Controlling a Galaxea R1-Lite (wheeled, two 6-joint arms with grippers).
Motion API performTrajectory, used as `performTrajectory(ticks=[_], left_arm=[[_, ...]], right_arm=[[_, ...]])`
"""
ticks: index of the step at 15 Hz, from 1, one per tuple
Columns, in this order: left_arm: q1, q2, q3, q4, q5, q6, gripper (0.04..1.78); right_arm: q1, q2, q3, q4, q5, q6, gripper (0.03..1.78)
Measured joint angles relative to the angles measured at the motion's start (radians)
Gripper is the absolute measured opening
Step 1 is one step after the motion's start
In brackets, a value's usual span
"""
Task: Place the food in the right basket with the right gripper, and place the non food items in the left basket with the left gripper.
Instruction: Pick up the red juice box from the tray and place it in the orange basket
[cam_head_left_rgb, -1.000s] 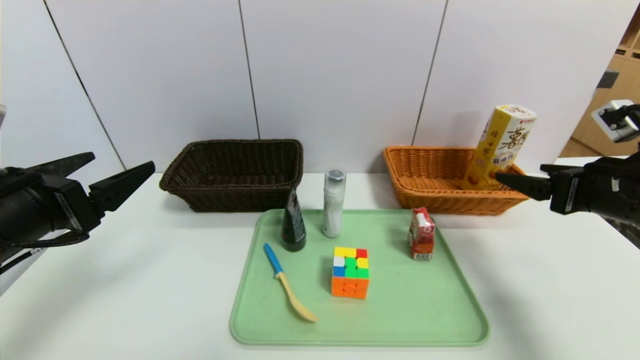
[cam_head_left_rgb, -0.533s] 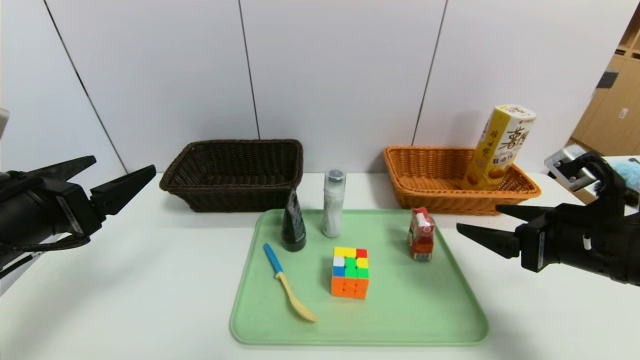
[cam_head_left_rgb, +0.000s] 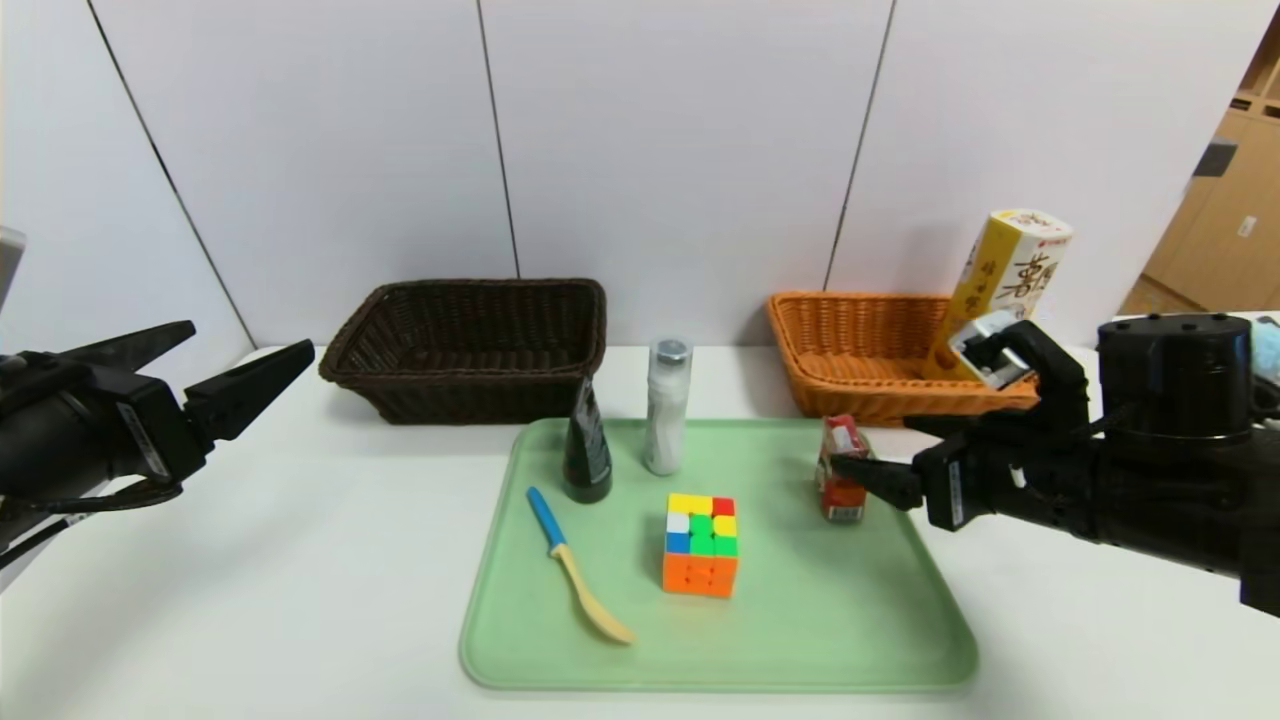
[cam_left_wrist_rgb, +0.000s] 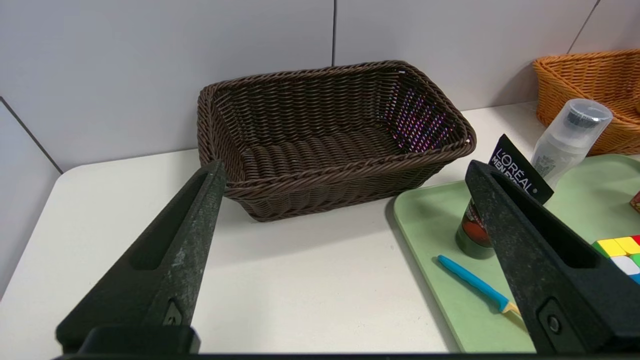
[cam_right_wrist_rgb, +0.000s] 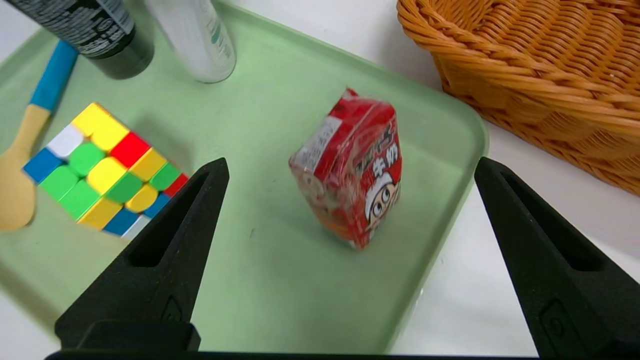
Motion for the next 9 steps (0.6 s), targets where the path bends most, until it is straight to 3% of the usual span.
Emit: performTrajectory(ticks=[6, 9], left_arm=[[0.000, -0.012, 0.001, 0.001, -0.001, 0.002, 1.69], [0.000, -0.017, 0.000, 0.000, -0.001, 0.003, 1.69]], right_arm=[[0.023, 0.131, -0.072, -0.027, -0.064, -0.004, 1.69], [0.024, 0.146, -0.076, -0.026, -0.067, -0.005, 1.69]])
